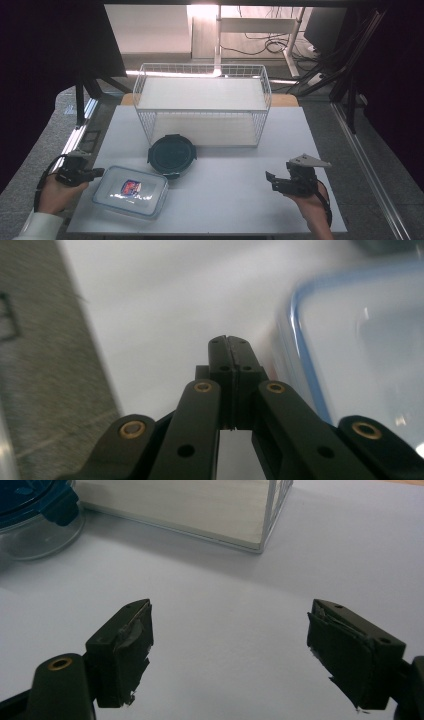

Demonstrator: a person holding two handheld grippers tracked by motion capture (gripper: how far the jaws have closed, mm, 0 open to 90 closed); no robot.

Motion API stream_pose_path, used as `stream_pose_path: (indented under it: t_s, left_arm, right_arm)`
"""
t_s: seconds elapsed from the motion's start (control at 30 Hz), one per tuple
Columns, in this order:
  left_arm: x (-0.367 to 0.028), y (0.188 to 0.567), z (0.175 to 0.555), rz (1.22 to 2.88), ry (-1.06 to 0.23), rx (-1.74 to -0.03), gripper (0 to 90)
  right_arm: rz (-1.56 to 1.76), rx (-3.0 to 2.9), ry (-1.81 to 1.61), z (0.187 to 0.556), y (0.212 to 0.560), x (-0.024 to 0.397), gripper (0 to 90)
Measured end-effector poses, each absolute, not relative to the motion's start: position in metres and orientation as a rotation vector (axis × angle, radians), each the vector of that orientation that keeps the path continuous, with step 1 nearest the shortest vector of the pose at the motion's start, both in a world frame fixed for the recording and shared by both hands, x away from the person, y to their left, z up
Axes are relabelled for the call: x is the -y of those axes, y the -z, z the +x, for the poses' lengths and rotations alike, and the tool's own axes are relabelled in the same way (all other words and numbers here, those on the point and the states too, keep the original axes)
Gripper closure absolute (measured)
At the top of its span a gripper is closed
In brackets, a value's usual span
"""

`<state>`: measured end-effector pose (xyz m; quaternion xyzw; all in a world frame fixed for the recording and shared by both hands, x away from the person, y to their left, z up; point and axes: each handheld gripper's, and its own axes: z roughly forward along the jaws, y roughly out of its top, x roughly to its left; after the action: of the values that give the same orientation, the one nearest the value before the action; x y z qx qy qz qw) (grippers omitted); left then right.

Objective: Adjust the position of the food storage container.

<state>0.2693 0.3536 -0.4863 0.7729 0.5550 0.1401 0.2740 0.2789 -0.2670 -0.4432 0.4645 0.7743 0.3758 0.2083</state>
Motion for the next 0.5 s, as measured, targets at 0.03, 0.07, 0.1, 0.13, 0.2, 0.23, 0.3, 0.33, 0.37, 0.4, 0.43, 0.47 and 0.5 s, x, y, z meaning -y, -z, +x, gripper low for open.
stream_pose_path:
  t_s: [0.03,0.07,0.1,0.13,0.2,0.23,0.3,0.33,0.37,0.4,0.43,0.47,0.5]
  left_arm:
    - [-0.353,0.48,0.271,2.064,-0.394,-1.483,89.9]
    - [-0.353,0.48,0.271,2.064,-0.394,-1.483,89.9]
    - [-0.346,0.47,0.275,2.038,-0.415,-1.454,90.0]
    - [-0.341,0.465,0.278,2.031,-0.414,-1.435,90.0]
    - [-0.327,0.46,0.284,2.045,-0.407,-1.396,90.0]
    - [-0.327,0.46,0.284,2.045,-0.407,-1.396,89.9]
    - [-0.31,0.457,0.291,2.072,-0.387,-1.353,90.0]
    - [-0.294,0.457,0.297,2.12,-0.363,-1.315,89.9]
    - [-0.294,0.457,0.297,2.12,-0.363,-1.315,89.9]
    - [-0.28,0.461,0.302,2.158,-0.331,-1.292,90.0]
    - [-0.274,0.463,0.304,2.178,-0.318,-1.285,90.0]
    - [-0.274,0.463,0.304,2.178,-0.318,-1.285,90.0]
    - [-0.27,0.466,0.305,2.196,-0.305,-1.277,90.0]
  right_arm:
    - [1.295,-2.155,-1.046,0.279,0.443,0.267,18.4]
    - [1.294,-2.155,-1.046,0.279,0.443,0.267,18.3]
    - [1.294,-2.156,-1.045,0.279,0.443,0.267,18.4]
    - [1.295,-2.156,-1.044,0.279,0.443,0.267,18.4]
    - [1.294,-2.158,-1.043,0.279,0.444,0.266,18.3]
    - [1.294,-2.158,-1.043,0.279,0.444,0.266,18.3]
    - [1.293,-2.159,-1.042,0.279,0.444,0.266,18.3]
    - [1.296,-2.158,-1.043,0.279,0.444,0.267,18.3]
    - [1.296,-2.158,-1.043,0.279,0.444,0.267,18.3]
    - [1.298,-2.156,-1.044,0.279,0.444,0.268,18.4]
    - [1.3,-2.156,-1.045,0.279,0.444,0.268,18.3]
    - [1.302,-2.155,-1.045,0.279,0.444,0.268,18.4]
    - [1.302,-2.155,-1.045,0.279,0.444,0.268,18.4]
